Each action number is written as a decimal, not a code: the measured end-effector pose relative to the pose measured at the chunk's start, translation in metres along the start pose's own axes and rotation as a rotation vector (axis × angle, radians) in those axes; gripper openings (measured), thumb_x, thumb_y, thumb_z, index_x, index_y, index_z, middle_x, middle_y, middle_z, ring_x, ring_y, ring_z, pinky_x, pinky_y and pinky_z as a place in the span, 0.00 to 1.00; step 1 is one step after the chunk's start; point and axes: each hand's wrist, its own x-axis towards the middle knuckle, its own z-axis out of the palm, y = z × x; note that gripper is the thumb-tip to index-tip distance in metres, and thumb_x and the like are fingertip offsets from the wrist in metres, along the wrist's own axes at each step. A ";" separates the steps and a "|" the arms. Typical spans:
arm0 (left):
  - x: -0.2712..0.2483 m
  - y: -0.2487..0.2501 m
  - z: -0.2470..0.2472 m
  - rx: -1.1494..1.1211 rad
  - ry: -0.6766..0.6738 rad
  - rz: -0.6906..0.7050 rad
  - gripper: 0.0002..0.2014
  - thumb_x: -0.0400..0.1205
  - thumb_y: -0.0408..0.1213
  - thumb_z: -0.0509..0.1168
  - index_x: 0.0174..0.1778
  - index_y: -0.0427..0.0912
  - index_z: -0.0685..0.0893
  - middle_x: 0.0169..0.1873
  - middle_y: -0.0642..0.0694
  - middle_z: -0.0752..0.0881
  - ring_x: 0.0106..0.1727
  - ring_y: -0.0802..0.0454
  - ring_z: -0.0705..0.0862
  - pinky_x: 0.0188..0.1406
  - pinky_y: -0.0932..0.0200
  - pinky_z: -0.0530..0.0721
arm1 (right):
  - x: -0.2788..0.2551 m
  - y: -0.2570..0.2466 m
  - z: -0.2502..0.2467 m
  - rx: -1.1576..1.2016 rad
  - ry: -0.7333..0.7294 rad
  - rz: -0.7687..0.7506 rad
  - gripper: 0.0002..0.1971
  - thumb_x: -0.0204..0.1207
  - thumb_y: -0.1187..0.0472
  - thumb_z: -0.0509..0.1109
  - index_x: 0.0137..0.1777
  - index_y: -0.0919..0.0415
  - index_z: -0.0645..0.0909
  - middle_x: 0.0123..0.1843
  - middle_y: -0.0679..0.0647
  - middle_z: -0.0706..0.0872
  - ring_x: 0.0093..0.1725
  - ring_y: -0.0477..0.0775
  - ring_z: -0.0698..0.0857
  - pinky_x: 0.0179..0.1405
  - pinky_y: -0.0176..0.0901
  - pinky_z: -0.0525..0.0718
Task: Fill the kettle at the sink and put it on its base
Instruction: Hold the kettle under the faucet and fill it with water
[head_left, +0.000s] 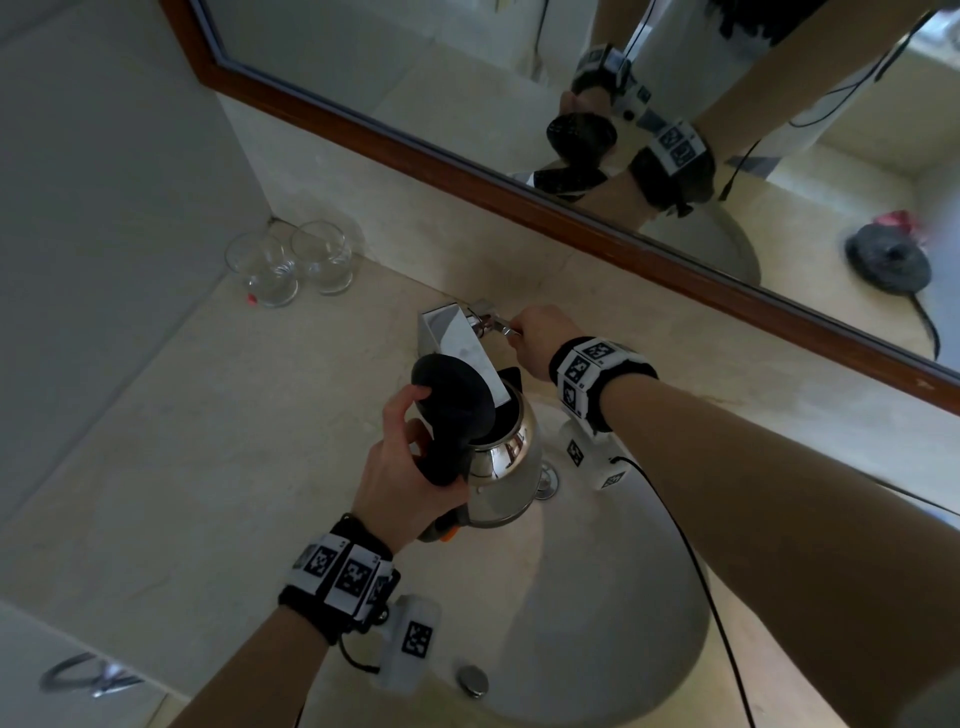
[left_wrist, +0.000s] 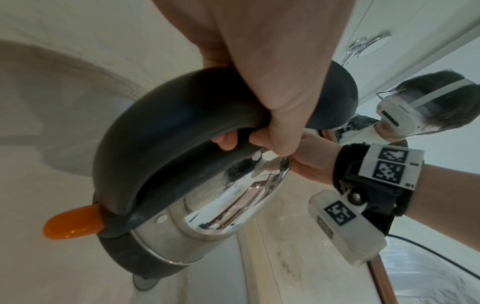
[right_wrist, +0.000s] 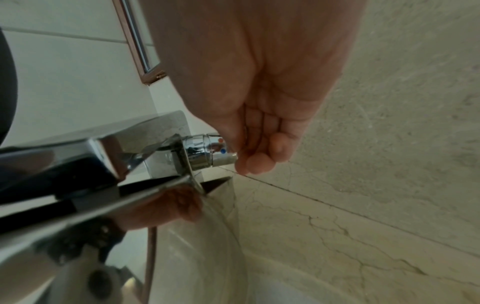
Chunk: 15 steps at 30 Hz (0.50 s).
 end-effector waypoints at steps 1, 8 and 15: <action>0.000 0.000 0.000 0.001 0.001 0.002 0.47 0.63 0.29 0.81 0.66 0.67 0.59 0.36 0.44 0.88 0.32 0.46 0.88 0.34 0.42 0.90 | 0.000 0.000 0.000 0.002 0.004 0.001 0.13 0.84 0.60 0.60 0.55 0.67 0.84 0.43 0.58 0.79 0.43 0.58 0.79 0.41 0.42 0.73; 0.000 0.000 0.000 -0.009 -0.003 -0.008 0.46 0.63 0.28 0.80 0.67 0.63 0.60 0.36 0.43 0.88 0.31 0.46 0.88 0.33 0.48 0.90 | -0.002 0.000 -0.001 0.006 0.009 0.002 0.14 0.84 0.60 0.60 0.56 0.67 0.84 0.43 0.59 0.79 0.43 0.57 0.78 0.42 0.43 0.74; 0.001 -0.001 0.002 0.000 -0.011 -0.008 0.47 0.63 0.28 0.80 0.68 0.63 0.60 0.36 0.42 0.88 0.32 0.45 0.88 0.35 0.41 0.90 | -0.003 -0.001 -0.002 -0.006 0.009 -0.002 0.14 0.85 0.60 0.60 0.56 0.68 0.84 0.44 0.59 0.79 0.43 0.57 0.78 0.42 0.42 0.73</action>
